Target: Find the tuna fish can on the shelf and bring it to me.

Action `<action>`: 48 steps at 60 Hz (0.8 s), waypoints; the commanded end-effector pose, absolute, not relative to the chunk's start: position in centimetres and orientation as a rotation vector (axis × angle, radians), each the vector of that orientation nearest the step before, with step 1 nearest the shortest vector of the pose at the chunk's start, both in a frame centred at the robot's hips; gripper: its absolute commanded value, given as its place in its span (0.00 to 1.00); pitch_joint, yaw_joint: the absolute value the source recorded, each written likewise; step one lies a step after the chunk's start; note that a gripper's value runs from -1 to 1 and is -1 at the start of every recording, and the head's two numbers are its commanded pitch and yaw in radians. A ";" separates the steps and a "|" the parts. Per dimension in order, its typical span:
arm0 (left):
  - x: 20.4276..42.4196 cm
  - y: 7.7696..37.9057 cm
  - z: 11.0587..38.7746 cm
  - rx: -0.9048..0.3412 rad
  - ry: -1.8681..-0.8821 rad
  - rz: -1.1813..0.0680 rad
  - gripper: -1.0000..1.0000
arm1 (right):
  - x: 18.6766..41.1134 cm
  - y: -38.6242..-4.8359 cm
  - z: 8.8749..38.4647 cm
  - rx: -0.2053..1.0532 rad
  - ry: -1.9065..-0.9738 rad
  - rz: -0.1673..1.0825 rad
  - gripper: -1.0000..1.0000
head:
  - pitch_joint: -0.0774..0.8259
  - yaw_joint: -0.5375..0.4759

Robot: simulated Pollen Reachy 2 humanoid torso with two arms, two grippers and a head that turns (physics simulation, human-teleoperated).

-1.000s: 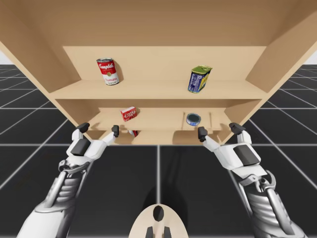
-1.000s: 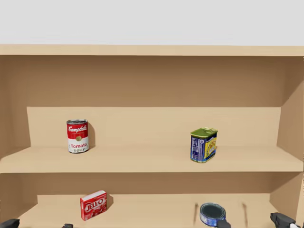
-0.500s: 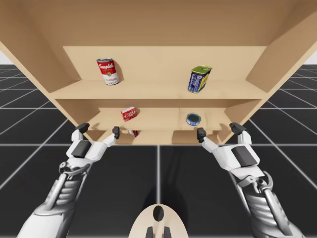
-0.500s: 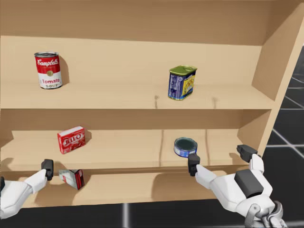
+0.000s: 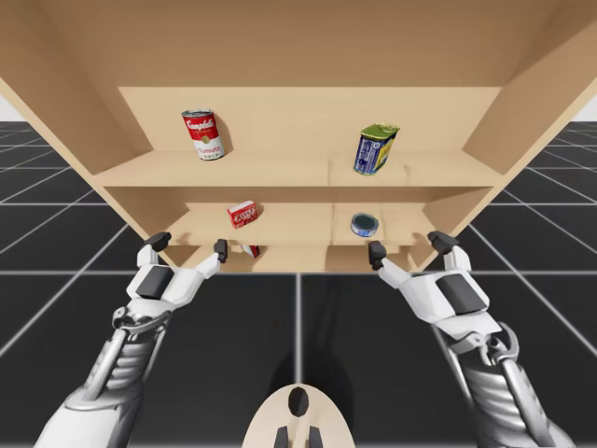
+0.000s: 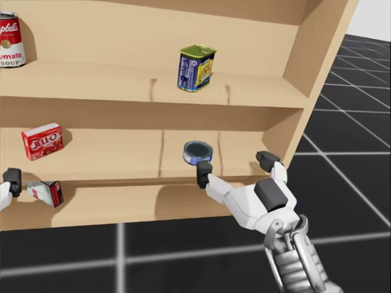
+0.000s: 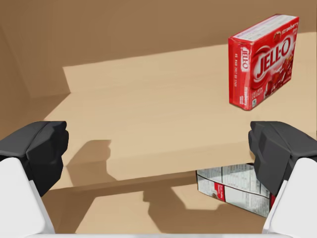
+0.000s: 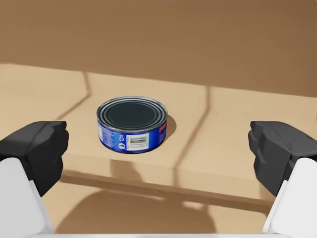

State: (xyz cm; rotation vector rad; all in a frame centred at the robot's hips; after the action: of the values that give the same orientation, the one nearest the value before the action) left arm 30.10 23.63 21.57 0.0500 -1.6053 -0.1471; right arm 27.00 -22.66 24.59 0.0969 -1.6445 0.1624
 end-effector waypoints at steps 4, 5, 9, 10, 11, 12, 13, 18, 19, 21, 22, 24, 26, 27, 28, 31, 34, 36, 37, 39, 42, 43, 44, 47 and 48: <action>30.0 23.8 21.7 0.035 -1.605 -0.132 0.00 | 26.4 -21.4 27.5 0.233 -1.612 0.174 0.00 | 0.57 0.27; 30.0 23.8 21.7 0.035 -1.605 -0.132 0.00 | 26.5 -21.3 27.7 0.237 -1.611 0.177 0.00 | 0.57 0.27; 30.0 23.9 21.7 0.032 -1.604 -0.132 0.00 | 27.1 -20.9 28.3 0.233 -1.611 0.187 0.00 | 0.57 0.27; 30.0 23.9 21.7 0.032 -1.604 -0.132 0.00 | 27.2 -20.8 28.3 0.232 -1.611 0.189 0.00 | 0.57 0.27; 30.0 23.9 21.7 0.031 -1.604 -0.132 0.00 | 27.4 -20.7 28.4 0.230 -1.610 0.191 0.00 | 0.57 0.27; 30.0 23.9 21.7 0.031 -1.604 -0.132 0.00 | 27.7 -20.5 28.4 0.233 -1.610 0.190 0.00 | 0.56 0.27; 30.0 23.9 21.7 0.031 -1.604 -0.132 0.00 | 27.9 -20.4 28.3 0.236 -1.609 0.188 0.00 | 0.56 0.27; 30.0 24.0 21.8 0.029 -1.605 -0.131 0.00 | 29.4 -19.6 27.8 0.256 -1.610 0.181 0.00 | 0.56 0.27; 30.0 24.0 21.8 0.029 -1.605 -0.131 0.00 | 29.6 -19.5 27.8 0.261 -1.616 0.179 0.00 | 0.56 0.27; 30.0 24.0 21.8 0.028 -1.604 -0.131 0.00 | 30.0 -19.3 27.6 0.277 -1.619 0.181 0.00 | 0.56 0.27; 30.0 24.0 21.8 0.028 -1.604 -0.131 0.00 | 30.5 -19.1 27.4 0.280 -1.623 0.176 0.00 | 0.56 0.27; 30.0 24.0 21.8 0.028 -1.604 -0.131 0.00 | 30.8 -18.9 27.2 0.287 -1.633 0.172 0.00 | 0.56 0.27; 30.1 24.0 21.8 0.028 -1.604 -0.131 0.00 | 31.5 -18.6 26.9 0.289 -1.642 0.175 0.00 | 0.56 0.27; 30.1 24.0 21.8 0.028 -1.605 -0.131 0.00 | 31.6 -18.5 26.8 0.285 -1.646 0.178 0.00 | 0.56 0.27; 30.1 24.0 21.8 0.027 -1.605 -0.131 0.00 | 31.8 -18.4 26.8 0.284 -1.648 0.175 0.00 | 0.56 0.27; 30.1 24.0 21.8 0.028 -1.604 -0.131 0.00 | 32.4 -18.1 26.3 0.280 -1.645 0.170 0.00 | 0.56 0.27; 30.1 24.0 21.8 0.029 -1.603 -0.131 0.00 | 33.0 -17.7 25.8 0.286 -1.631 0.168 0.00 | 0.56 0.28; 30.1 24.0 21.7 0.029 -1.603 -0.131 0.00 | 33.5 -17.5 25.4 0.274 -1.626 0.166 0.00 | 0.56 0.28; 30.1 24.0 21.7 0.030 -1.602 -0.132 0.00 | 33.6 -17.5 25.2 0.276 -1.623 0.166 0.00 | 0.56 0.28; 30.1 24.0 21.7 0.029 -1.601 -0.132 0.00 | 34.0 -17.4 24.8 0.272 -1.619 0.157 0.00 | 0.56 0.28; 30.1 23.9 21.7 0.030 -1.600 -0.134 0.00 | 34.6 -17.5 24.1 0.273 -1.610 0.143 0.00 | 0.56 0.28; 30.1 23.9 21.7 0.030 -1.600 -0.134 0.00 | 34.7 -17.5 24.0 0.272 -1.608 0.140 0.00 | 0.57 0.28; 30.1 23.9 21.7 0.030 -1.599 -0.134 0.00 | 34.8 -17.5 23.9 0.272 -1.606 0.136 0.00 | 0.57 0.28; 30.1 23.9 21.7 0.030 -1.598 -0.136 0.00 | 35.3 -17.6 23.3 0.285 -1.591 0.119 0.00 | 0.57 0.28; 30.1 23.9 21.7 0.030 -1.598 -0.136 0.00 | 35.5 -17.7 23.1 0.279 -1.589 0.112 0.00 | 0.57 0.28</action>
State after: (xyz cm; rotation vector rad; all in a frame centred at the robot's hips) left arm 30.10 23.95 21.73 0.0301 -1.6008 -0.1338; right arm 34.11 -18.67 25.01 0.2380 -1.6216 0.1724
